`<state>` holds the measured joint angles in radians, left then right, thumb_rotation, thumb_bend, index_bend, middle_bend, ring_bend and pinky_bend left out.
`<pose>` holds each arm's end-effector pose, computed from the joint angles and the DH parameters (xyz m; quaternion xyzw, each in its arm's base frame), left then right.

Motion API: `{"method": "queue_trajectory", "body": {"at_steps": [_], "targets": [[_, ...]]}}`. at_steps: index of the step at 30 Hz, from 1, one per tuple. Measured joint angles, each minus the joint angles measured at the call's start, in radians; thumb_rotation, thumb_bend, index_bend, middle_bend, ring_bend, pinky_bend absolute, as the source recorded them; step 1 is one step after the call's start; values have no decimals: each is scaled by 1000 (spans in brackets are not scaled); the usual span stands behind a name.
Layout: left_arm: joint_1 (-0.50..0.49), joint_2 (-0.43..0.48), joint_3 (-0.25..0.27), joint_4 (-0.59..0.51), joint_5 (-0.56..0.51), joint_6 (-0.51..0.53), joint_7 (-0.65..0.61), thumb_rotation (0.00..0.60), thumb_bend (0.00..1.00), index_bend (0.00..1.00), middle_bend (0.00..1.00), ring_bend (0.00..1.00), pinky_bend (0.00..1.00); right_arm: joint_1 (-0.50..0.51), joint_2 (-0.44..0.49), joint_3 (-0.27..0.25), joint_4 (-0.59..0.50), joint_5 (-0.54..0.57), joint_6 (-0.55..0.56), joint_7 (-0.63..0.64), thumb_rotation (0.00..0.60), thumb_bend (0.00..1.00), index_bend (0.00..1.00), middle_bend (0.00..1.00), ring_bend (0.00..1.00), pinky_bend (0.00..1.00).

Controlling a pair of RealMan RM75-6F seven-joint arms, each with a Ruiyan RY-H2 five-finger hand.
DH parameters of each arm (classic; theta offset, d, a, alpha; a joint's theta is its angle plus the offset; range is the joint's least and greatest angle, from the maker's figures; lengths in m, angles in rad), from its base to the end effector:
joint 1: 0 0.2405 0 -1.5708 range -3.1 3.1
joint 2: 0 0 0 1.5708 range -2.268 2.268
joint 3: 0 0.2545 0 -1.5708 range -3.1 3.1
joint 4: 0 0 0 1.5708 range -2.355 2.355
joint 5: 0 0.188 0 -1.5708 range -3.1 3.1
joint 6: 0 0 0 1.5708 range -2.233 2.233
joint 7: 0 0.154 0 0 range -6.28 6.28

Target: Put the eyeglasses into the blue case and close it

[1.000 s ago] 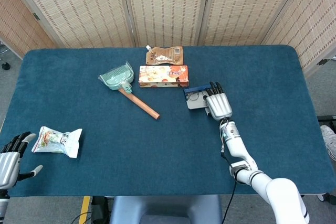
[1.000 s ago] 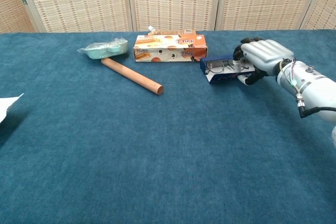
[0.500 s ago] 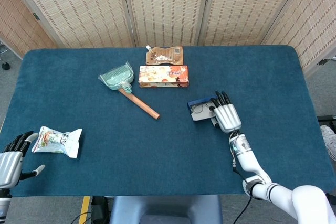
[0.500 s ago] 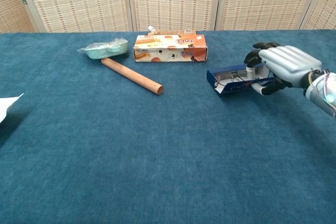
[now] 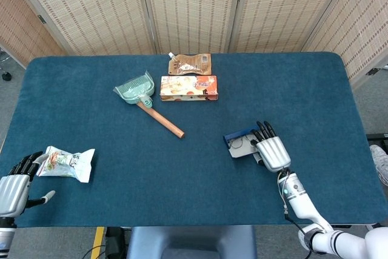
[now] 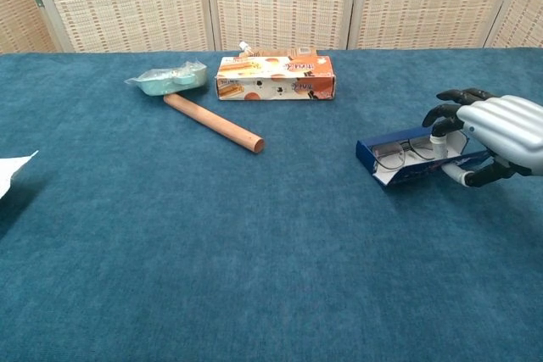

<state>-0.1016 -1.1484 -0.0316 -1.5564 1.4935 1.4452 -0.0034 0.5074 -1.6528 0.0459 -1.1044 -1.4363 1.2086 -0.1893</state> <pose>-0.3107 0.1913 0.1665 -0.6090 -0.3942 -0.3692 0.5809 -0.2434 -0.3094 0.0088 0.7321 -0.2890 0.3586 0.5020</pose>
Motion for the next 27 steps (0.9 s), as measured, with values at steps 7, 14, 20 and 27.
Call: {"method": "queue_trajectory", "body": {"at_steps": [7, 14, 20, 27], "targets": [[2, 7, 4, -6, -3, -2, -2, 600, 187, 180, 155, 150, 270, 27, 13, 36, -16, -4, -19, -11, 600, 513, 570, 213, 15, 0], [5, 15, 9, -15, -9, -8, -3, 600, 187, 179, 155, 150, 270, 75, 0, 80, 1, 14, -68, -28, 600, 513, 570, 213, 15, 0], [8, 24, 13, -22, -15, -12, -6, 600, 187, 177, 155, 150, 270, 114, -24, 108, 22, 41, -122, -46, 600, 513, 442, 190, 15, 0], [8, 32, 19, -29, -14, -23, -24, 600, 187, 175, 155, 150, 270, 160, -76, 137, 92, 84, -184, -80, 600, 496, 45, 104, 15, 0]]}}
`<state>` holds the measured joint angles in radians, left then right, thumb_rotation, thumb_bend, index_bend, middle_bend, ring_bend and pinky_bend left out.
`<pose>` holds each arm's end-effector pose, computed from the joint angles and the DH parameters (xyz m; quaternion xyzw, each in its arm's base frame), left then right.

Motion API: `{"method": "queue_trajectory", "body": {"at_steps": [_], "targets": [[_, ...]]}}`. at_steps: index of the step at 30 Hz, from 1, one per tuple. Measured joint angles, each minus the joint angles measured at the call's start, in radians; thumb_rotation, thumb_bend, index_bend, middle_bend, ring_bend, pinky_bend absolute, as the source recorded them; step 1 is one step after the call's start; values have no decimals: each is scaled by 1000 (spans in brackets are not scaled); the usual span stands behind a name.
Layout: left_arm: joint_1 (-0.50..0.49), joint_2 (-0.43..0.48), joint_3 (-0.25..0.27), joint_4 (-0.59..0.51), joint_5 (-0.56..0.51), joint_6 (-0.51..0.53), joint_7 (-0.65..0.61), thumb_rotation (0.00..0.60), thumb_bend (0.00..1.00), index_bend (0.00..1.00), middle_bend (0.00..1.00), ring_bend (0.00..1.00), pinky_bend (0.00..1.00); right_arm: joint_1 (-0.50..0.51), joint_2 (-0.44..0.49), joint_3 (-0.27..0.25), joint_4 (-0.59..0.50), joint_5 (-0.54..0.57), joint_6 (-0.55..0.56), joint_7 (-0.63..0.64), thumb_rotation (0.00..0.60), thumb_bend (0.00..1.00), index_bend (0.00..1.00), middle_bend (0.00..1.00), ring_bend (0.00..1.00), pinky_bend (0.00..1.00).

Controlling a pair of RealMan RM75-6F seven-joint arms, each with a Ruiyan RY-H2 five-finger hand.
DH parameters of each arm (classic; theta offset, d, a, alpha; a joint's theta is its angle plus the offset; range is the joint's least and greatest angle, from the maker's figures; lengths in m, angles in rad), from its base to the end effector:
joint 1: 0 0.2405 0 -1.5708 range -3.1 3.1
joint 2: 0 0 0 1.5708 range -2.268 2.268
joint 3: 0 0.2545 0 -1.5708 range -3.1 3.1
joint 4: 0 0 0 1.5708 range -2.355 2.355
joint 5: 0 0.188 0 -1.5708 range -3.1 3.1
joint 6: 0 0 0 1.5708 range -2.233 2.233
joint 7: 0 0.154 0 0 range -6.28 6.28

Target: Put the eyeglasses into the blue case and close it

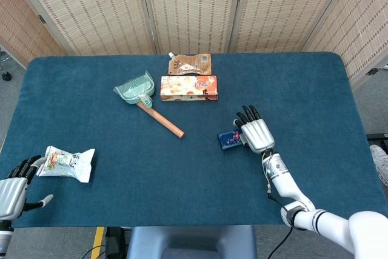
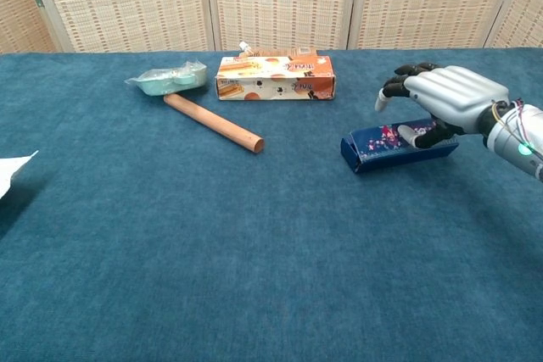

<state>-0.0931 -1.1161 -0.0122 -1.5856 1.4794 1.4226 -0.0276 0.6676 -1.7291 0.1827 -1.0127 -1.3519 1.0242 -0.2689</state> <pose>-0.3144 0.1843 0.1692 -0.6063 -0.4179 -0.3573 0.5746 -0.2012 -0.3686 -0.0089 0.7420 -0.2740 0.3442 0.5058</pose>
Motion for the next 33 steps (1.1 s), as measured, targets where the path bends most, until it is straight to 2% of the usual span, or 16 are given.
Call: {"method": "queue_trajectory", "body": {"at_steps": [2, 11, 18, 24, 26, 30, 33], "targets": [[1, 3, 2, -1, 1, -1, -8, 600, 187, 175, 155, 151, 269, 12, -17, 7, 24, 10, -12, -9, 600, 495, 1, 87, 15, 0], [5, 13, 5, -1, -2, -2, -23, 600, 187, 175, 155, 150, 269, 56, -68, 26, 106, 38, -52, -27, 600, 495, 0, 71, 13, 0], [6, 14, 3, -1, -3, 0, -25, 600, 187, 175, 155, 150, 269, 53, -31, 27, 68, 35, -43, -5, 600, 462, 0, 71, 13, 0], [6, 16, 0, -6, 2, 6, -23, 600, 187, 175, 155, 150, 269, 39, 28, 26, -11, 36, -35, 10, 600, 447, 0, 77, 13, 0], [5, 18, -1, -8, 1, 5, -21, 600, 187, 175, 155, 150, 269, 32, 61, 21, -59, 34, -35, 19, 600, 383, 4, 87, 13, 0], [2, 20, -2, -14, 2, 4, -13, 600, 187, 175, 155, 151, 269, 19, 145, 3, -169, 38, -58, 16, 600, 177, 18, 93, 13, 0], [0, 19, 0, -20, 6, 2, -8, 600, 187, 175, 155, 151, 269, 11, 206, -13, -242, 59, -91, -15, 600, 120, 41, 93, 13, 0]]}}
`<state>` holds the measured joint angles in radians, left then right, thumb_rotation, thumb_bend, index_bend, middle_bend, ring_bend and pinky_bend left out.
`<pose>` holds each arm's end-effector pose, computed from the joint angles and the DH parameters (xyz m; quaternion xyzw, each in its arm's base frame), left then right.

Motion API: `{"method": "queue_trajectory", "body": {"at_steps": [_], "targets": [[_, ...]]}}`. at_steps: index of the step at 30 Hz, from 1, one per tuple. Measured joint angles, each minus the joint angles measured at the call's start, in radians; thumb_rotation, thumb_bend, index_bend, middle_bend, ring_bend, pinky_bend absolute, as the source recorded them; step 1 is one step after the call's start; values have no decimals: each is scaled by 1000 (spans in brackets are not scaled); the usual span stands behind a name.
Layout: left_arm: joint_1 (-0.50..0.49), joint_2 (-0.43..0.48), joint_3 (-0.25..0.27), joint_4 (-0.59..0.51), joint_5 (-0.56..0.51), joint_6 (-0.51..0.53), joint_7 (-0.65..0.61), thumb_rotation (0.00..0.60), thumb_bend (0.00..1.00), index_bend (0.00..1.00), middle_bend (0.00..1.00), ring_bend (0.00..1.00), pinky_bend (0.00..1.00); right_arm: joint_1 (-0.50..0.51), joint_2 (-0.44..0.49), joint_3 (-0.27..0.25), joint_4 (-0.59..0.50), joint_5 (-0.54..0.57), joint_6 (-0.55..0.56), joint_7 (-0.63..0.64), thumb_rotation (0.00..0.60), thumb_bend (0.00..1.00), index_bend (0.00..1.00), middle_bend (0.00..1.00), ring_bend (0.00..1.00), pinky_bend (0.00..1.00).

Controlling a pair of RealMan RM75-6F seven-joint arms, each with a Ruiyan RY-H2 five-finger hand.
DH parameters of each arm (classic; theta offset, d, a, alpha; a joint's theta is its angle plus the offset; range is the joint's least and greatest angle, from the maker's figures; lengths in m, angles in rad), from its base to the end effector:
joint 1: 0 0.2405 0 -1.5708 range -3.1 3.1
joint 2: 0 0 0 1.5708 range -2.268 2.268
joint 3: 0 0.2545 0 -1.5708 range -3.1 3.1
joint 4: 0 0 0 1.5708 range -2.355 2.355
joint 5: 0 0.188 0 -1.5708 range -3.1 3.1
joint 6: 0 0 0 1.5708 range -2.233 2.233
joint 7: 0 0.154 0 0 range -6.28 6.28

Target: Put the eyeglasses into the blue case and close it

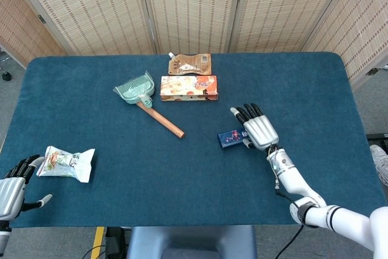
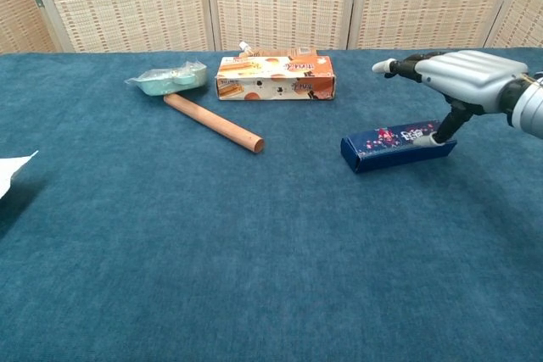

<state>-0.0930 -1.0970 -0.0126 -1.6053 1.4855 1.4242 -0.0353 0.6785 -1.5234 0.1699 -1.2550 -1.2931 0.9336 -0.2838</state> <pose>-0.3111 0.1841 0.1733 -0.6062 -0.4185 -0.3613 0.5717 -0.1983 -0.3660 0.0270 0.7623 -0.2983 0.3240 0.4743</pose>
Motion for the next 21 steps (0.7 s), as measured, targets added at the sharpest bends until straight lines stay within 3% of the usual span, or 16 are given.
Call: {"method": "queue_trajectory", "body": {"at_steps": [6, 9, 16, 19, 21], "targets": [[0, 2, 2, -7, 1, 0, 6, 600, 188, 175, 155, 151, 269, 10, 5, -15, -9, 75, -71, -71, 600, 120, 53, 93, 13, 0], [2, 5, 2, -8, -2, 0, 8, 600, 187, 175, 155, 151, 269, 28, -19, -17, 24, 96, -98, -91, 600, 177, 91, 93, 13, 0], [7, 5, 4, -5, -11, 1, 6, 600, 187, 175, 155, 150, 269, 68, -74, -10, 101, 129, -139, -101, 600, 350, 362, 141, 13, 0], [8, 3, 4, -3, -12, -1, 5, 600, 187, 174, 155, 151, 269, 72, -89, -6, 121, 126, -130, -86, 600, 386, 481, 185, 19, 0], [7, 1, 5, -1, -12, -3, 5, 600, 187, 174, 155, 151, 269, 74, -99, -5, 133, 121, -122, -76, 600, 389, 504, 200, 27, 0]]}}
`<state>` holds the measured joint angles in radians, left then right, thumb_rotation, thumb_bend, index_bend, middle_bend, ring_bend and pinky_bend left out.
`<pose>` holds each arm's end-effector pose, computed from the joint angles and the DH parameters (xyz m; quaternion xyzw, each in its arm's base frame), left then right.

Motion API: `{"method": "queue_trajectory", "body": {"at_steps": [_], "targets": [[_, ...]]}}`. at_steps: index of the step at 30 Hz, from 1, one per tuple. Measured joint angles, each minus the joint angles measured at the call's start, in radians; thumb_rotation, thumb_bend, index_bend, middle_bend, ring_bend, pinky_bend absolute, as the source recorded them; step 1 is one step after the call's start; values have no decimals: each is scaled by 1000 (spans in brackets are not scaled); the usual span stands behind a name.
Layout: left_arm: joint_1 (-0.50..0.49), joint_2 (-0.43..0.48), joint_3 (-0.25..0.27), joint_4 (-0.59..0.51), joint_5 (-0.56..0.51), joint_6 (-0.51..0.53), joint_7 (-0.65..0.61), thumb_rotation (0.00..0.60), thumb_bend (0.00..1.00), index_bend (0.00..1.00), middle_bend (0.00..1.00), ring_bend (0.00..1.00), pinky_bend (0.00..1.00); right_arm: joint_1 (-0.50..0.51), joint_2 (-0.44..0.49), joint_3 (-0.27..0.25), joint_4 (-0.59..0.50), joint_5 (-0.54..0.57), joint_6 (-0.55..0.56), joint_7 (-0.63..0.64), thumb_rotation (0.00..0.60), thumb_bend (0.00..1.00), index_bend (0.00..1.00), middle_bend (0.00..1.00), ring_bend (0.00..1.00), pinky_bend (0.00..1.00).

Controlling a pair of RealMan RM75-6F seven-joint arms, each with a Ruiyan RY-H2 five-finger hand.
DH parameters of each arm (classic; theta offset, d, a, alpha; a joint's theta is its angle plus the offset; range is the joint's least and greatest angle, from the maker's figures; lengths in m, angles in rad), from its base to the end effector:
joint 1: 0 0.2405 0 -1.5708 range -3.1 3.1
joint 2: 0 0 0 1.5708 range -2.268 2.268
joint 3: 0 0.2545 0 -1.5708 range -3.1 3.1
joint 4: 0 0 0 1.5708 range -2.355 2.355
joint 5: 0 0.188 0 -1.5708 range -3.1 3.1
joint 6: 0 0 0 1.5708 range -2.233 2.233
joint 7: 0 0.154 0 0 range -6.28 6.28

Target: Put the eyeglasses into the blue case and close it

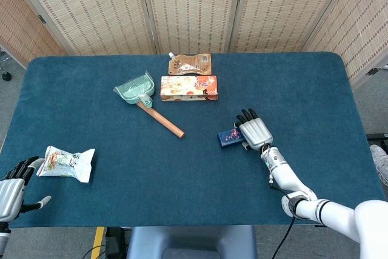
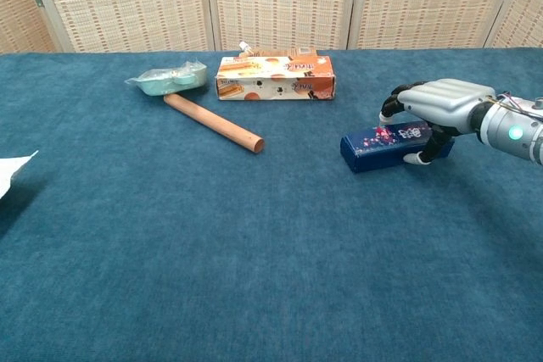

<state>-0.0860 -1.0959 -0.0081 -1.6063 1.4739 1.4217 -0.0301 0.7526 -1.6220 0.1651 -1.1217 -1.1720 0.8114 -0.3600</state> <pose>-0.3144 0.1810 0.1734 -0.6033 -0.4234 -0.3537 0.5759 -0.2016 -0.3833 -0.0065 0.7795 -0.3114 0.2652 0.4744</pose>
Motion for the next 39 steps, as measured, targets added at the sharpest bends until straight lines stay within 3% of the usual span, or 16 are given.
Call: {"method": "queue_trajectory", "body": {"at_steps": [5, 9, 12, 24, 39], "targets": [[-1, -1, -1, 0, 2, 0, 0, 600, 187, 175, 155, 151, 269, 2, -8, -4, 11, -14, 11, 17, 600, 362, 463, 200, 29, 0], [-3, 0, -3, -2, 3, 0, 2, 600, 187, 175, 155, 151, 269, 0, 4, -7, -6, -16, 10, 23, 600, 253, 100, 137, 29, 0], [-7, 0, -5, -4, 5, -1, 5, 600, 187, 175, 155, 151, 269, -6, 19, -8, -30, -16, 18, 27, 600, 248, 1, 104, 29, 0], [-17, -28, -30, 4, 10, 26, 29, 600, 187, 175, 155, 151, 269, -128, 156, -20, -227, -48, 240, 37, 600, 272, 0, 90, 26, 0], [-37, -64, -63, -13, -13, 34, 97, 600, 187, 175, 155, 150, 269, -465, 361, -79, -421, -113, 645, 194, 600, 297, 4, 121, 26, 0]]}}
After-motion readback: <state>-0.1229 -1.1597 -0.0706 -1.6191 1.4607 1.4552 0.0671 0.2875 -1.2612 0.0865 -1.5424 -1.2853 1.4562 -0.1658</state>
